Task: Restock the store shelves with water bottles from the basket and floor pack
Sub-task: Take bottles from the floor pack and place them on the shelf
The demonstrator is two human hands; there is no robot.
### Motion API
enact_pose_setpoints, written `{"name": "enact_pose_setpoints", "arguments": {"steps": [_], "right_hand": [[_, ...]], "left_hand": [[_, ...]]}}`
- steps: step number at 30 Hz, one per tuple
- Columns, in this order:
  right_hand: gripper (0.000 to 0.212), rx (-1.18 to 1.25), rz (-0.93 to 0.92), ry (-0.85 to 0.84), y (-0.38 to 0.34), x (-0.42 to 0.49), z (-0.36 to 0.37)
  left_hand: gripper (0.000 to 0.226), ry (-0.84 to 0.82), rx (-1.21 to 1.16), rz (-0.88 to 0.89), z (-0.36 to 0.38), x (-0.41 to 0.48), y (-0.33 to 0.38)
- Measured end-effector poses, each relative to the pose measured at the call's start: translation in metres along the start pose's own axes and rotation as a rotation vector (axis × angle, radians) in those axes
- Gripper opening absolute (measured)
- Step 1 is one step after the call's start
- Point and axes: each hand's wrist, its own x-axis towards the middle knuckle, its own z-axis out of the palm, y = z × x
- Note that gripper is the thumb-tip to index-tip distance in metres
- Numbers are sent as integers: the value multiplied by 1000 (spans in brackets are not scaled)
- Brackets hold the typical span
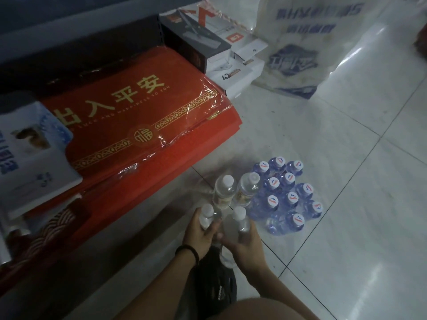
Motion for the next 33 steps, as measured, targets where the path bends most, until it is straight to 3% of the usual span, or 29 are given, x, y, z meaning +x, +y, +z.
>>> {"name": "enact_pose_setpoints", "arguments": {"steps": [3, 6, 10, 13, 14, 16, 19, 22, 26, 33], "right_hand": [[66, -55, -42, -38, -9, 2, 1], [52, -5, -60, -49, -23, 3, -5], [50, 93, -56, -162, -48, 0, -13], [64, 102, -102, -246, -76, -11, -10], [65, 92, -113, -289, -88, -14, -9], [57, 79, -146, -383, -108, -22, -9], [51, 86, -189, -501, -143, -40, -13], [46, 51, -256, -688, -187, -66, -13], [64, 81, -389, -857, -262, -116, -6], [56, 212, -555, -779, -377, -212, 26]], "left_hand": [[46, 57, -38, -53, -6, 3, 0], [48, 141, -236, -165, -12, 2, 14], [68, -71, -543, -311, -23, -12, 57], [99, -121, -421, -323, -32, -35, 77], [95, -96, -363, -285, -35, -42, 84], [62, -42, -309, -135, -48, -58, 98], [69, -41, -284, 23, -75, -83, 130], [58, 96, -272, 156, -104, -121, 172], [50, 179, -376, 226, -143, -180, 221], [52, 312, -411, 436, -189, -285, 318]]}}
